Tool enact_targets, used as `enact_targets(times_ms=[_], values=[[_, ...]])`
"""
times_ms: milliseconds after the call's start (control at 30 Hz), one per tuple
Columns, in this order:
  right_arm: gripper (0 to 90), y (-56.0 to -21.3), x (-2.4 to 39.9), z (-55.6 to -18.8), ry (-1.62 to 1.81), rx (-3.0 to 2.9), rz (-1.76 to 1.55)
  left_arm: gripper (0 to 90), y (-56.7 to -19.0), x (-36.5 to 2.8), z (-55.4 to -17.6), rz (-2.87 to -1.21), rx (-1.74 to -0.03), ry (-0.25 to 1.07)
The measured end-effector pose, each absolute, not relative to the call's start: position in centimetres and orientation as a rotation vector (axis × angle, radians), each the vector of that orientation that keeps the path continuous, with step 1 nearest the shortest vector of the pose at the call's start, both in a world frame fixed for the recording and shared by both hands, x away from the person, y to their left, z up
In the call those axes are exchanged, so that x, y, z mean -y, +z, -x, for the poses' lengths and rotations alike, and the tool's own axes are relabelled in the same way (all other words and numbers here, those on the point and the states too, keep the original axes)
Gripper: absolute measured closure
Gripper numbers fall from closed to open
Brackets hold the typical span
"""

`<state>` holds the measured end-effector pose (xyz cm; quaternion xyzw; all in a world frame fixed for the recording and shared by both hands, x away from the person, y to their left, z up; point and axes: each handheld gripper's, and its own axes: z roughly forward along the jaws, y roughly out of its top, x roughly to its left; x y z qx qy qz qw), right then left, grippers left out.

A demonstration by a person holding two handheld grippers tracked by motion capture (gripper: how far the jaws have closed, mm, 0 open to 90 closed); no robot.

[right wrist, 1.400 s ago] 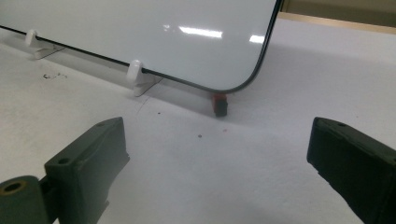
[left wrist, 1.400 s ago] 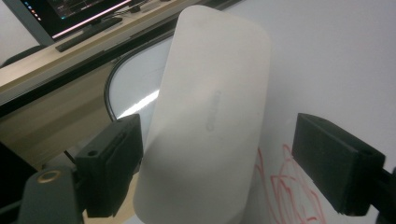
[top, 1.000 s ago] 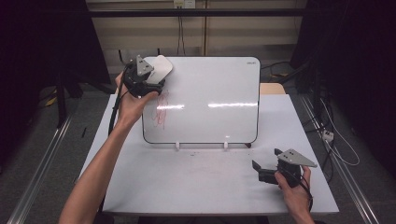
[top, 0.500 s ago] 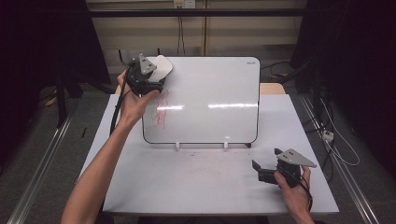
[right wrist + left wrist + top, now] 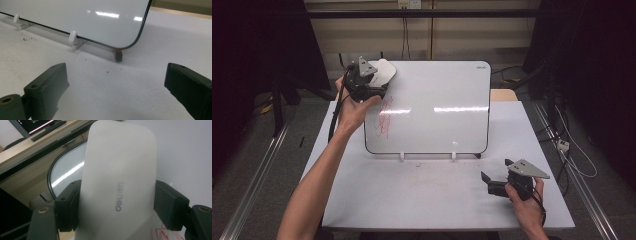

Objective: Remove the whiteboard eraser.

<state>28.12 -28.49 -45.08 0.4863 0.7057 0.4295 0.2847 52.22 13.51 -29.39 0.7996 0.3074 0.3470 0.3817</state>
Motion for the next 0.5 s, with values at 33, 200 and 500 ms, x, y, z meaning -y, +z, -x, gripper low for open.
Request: enact_targets(times_ms=[33,200,500], values=[[4.7,-45.1,28.5,-28.1,1.149,-1.887,-1.301,28.8,-29.4,-13.6,-52.3,-2.030,-0.788,0.884],[4.7,-45.1,28.4,-28.2,1.147,-1.889,-1.303,29.0,-29.2,-14.0,-52.3,-2.024,-0.803,0.829],[4.7,-45.1,28.4,-28.3,1.146,-1.895,-1.305,29.9,-28.7,-14.6,-51.8,-1.955,-0.805,0.776]])
